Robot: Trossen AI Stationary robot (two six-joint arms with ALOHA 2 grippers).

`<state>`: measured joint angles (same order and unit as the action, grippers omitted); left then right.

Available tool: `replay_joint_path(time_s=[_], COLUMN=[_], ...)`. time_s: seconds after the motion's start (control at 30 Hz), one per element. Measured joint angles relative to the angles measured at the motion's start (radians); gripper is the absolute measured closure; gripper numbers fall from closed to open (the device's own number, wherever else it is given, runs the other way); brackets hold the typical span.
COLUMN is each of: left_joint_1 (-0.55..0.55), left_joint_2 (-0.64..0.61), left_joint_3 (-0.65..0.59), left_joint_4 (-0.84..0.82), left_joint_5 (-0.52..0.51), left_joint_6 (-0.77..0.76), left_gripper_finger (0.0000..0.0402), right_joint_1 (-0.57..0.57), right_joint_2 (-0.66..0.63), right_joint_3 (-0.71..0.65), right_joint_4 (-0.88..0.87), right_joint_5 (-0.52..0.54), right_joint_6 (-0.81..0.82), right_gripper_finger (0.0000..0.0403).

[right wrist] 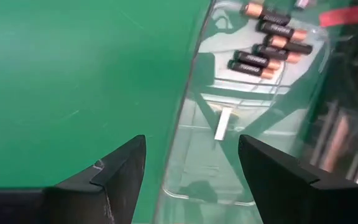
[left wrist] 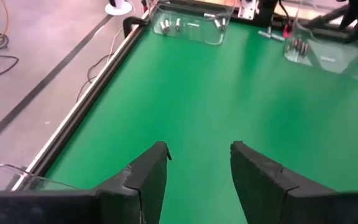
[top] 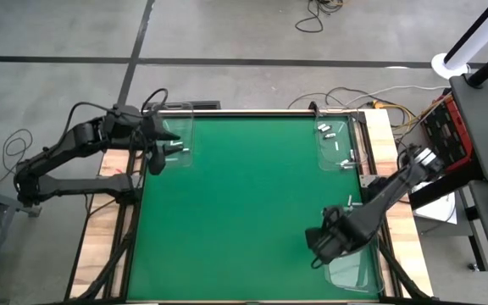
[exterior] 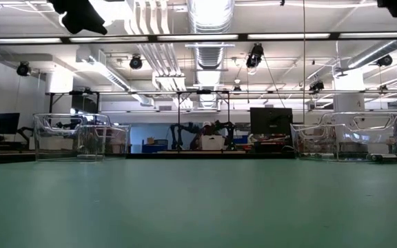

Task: Sort batteries
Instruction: Adjust the bottom right transparent bin

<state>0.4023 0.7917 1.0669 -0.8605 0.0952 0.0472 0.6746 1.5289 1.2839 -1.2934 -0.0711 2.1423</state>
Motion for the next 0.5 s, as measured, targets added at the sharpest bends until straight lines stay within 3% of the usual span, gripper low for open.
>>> replay_joint_path(time_s=[0.5], left_joint_1=[0.0], left_joint_2=[-0.061], left_joint_3=[-0.005], left_joint_4=[-0.039], left_joint_5=[0.027], left_joint_6=[0.05], left_gripper_finger=[0.0246], right_joint_1=[0.126], right_joint_2=[0.153], right_joint_3=[0.005], right_joint_4=[0.333], right_joint_5=[-0.056], right_joint_6=[0.181], right_gripper_finger=[0.0166])
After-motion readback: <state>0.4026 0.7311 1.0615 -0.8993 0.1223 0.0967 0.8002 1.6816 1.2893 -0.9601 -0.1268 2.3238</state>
